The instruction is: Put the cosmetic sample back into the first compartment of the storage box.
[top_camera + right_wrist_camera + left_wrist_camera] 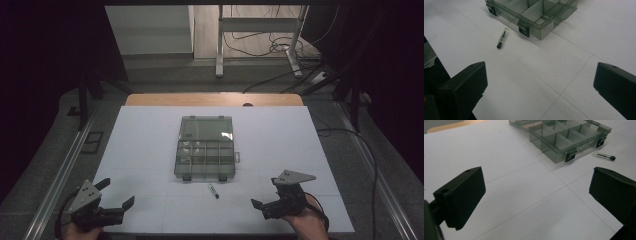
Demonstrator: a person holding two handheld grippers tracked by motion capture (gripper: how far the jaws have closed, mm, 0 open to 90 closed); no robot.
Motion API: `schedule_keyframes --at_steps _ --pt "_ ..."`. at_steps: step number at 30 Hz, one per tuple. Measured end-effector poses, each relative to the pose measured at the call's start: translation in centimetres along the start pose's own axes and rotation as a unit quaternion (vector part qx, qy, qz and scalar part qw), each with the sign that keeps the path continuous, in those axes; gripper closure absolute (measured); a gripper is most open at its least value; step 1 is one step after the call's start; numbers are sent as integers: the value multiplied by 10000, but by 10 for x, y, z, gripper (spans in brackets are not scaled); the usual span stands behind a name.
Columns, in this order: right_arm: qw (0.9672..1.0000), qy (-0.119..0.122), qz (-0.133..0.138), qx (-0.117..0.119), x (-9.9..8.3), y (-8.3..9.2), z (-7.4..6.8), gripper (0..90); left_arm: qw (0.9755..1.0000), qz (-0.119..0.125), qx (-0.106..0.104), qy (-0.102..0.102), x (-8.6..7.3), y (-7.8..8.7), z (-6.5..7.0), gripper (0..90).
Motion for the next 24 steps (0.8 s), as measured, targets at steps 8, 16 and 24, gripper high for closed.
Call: schedule_keyframes --at_steps 8,16,24 --pt "9999 85 -46 83 7 -4 -4 0 10000 0 8 7 0 0 0 9" --pt "9996 169 -116 172 13 -12 -11 0 10000 6 18 13 0 0 0 9" --pt "9988 271 -257 332 20 -24 -16 0 10000 13 25 16 0 0 0 9"
Point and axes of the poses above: each handheld gripper's, and its own axes: y roughly backward along the jaws, x roughly out of its top, z roughly to its right, the point moved 2 cm from there along -y, roughly forward along the jaws, and after that the axes turned 6 degrees about -z, right-handed, at the moved point
